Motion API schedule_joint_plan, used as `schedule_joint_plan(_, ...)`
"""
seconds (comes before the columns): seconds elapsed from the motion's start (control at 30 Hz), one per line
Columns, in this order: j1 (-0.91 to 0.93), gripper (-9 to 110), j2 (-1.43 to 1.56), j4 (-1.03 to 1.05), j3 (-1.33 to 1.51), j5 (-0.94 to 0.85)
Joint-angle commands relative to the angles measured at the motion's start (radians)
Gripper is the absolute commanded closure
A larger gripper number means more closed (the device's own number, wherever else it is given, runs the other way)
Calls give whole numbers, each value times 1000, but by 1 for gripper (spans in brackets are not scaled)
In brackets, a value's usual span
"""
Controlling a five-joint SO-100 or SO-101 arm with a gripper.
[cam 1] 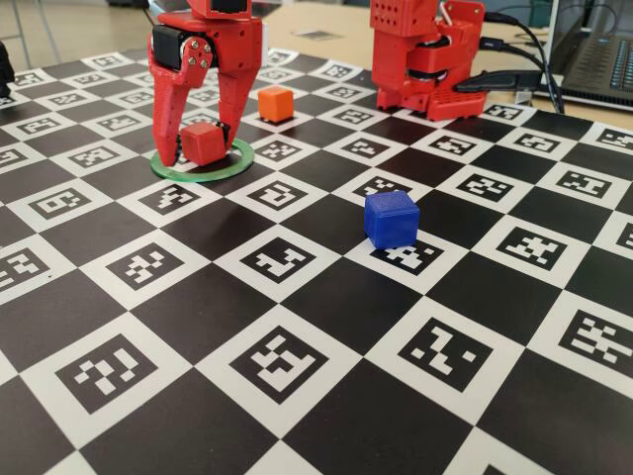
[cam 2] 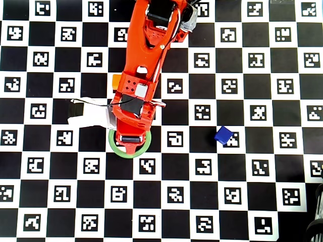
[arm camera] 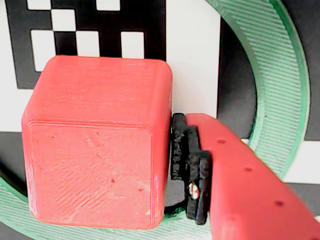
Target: Grab the red cube then put it in the green circle then put the blue cube on top and finally the orange cube on top
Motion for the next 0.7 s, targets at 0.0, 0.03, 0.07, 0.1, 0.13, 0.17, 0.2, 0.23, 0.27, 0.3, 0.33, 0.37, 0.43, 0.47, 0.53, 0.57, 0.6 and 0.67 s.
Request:
schedule_joint_plan(0.0, 14, 64, 83, -11, 0, 6)
schedule_joint_plan(0.03, 15, 63, 89, -11, 2, 5)
schedule_joint_plan(0.07, 18, 63, 97, -8, 2, 5)
schedule_joint_plan(0.1, 21, 62, 109, 0, -3, 5)
schedule_joint_plan(0.13, 23, 62, 126, 11, -8, 6)
schedule_joint_plan(0.17, 23, 62, 149, 29, -12, 11)
schedule_joint_plan(0.2, 23, 61, 178, 49, -20, 15)
schedule_joint_plan(0.23, 23, 61, 209, 72, -29, 20)
schedule_joint_plan(0.27, 23, 60, 241, 100, -44, 28)
schedule_joint_plan(0.3, 23, 60, 268, 129, -66, 35)
schedule_joint_plan(0.33, 23, 60, 296, 164, -94, 44)
schedule_joint_plan(0.37, 23, 60, 319, 202, -124, 54)
schedule_joint_plan(0.43, 20, 60, 350, 298, -206, 77)
schedule_joint_plan(0.47, 20, 60, 357, 348, -255, 91)
schedule_joint_plan(0.53, 14, 60, 360, 448, -348, 132)
schedule_joint_plan(0.57, 9, 60, 359, 494, -391, 155)
schedule_joint_plan(0.6, 0, 60, 357, 532, -430, 178)
schedule_joint_plan(0.67, -32, 60, 351, 598, -486, 224)
